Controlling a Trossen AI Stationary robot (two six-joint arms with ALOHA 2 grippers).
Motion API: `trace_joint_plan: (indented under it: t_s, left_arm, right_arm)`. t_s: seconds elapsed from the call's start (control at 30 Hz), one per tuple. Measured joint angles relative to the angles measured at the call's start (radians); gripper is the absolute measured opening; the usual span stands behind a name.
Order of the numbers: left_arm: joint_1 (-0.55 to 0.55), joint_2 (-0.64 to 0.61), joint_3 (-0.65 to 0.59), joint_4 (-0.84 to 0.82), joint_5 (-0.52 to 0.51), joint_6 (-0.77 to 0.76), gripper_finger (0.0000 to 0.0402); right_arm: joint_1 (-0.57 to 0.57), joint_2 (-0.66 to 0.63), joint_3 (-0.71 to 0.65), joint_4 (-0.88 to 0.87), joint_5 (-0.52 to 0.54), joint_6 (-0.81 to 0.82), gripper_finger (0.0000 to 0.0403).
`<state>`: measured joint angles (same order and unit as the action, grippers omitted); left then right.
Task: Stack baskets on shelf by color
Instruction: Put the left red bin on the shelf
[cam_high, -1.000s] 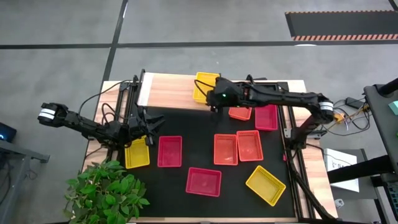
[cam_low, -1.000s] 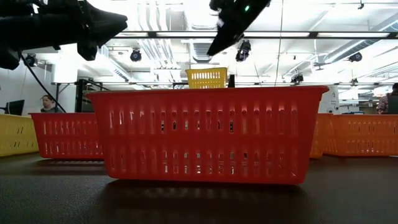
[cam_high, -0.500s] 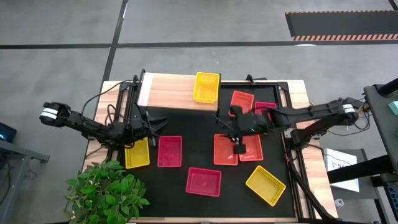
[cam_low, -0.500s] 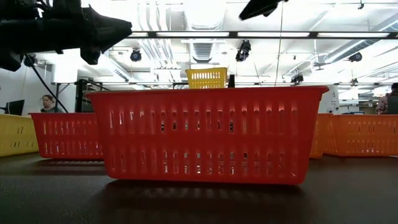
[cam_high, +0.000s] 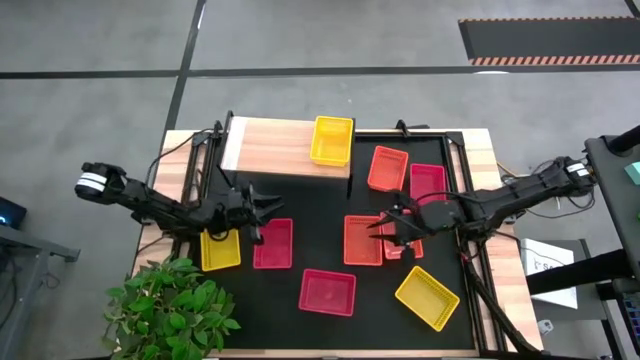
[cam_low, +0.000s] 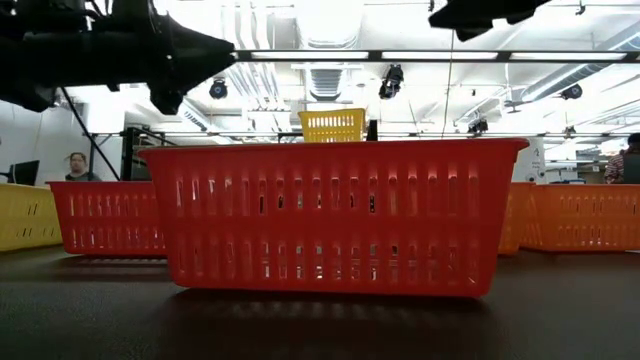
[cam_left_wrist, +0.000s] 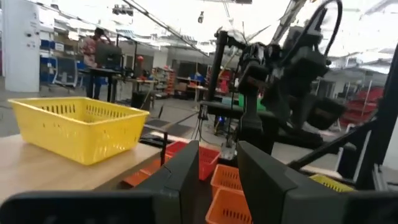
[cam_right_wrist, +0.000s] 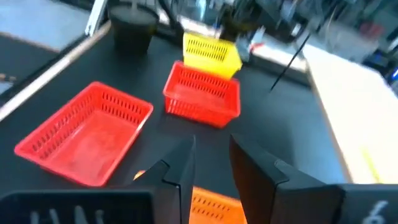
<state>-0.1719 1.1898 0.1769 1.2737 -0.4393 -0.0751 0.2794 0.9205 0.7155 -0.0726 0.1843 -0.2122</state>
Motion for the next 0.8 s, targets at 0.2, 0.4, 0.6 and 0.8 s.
trace_joint_plan:
  t_s: [0.2, 0.4, 0.6, 0.8]
  left_arm:
    - [-0.001, 0.085, 0.070, 0.001, 0.022, -0.050, 0.0094]
    - [-0.005, 0.181, 0.145, -0.001, 0.090, -0.113, 0.0094]
    - [-0.031, 0.237, 0.185, -0.032, 0.273, -0.267, 0.0094]
    - [-0.084, 0.234, 0.275, -0.266, 0.278, -0.317, 0.0093]
  right_arm:
    - [0.000, -0.113, -0.098, 0.114, -0.009, -0.110, 0.0081]
    - [0.000, -0.219, -0.158, 0.116, -0.012, -0.127, 0.0074]
    - [0.000, -0.333, -0.207, 0.117, -0.019, -0.129, 0.0072]
    - [0.000, -0.413, -0.232, 0.108, -0.035, -0.129, 0.0072]
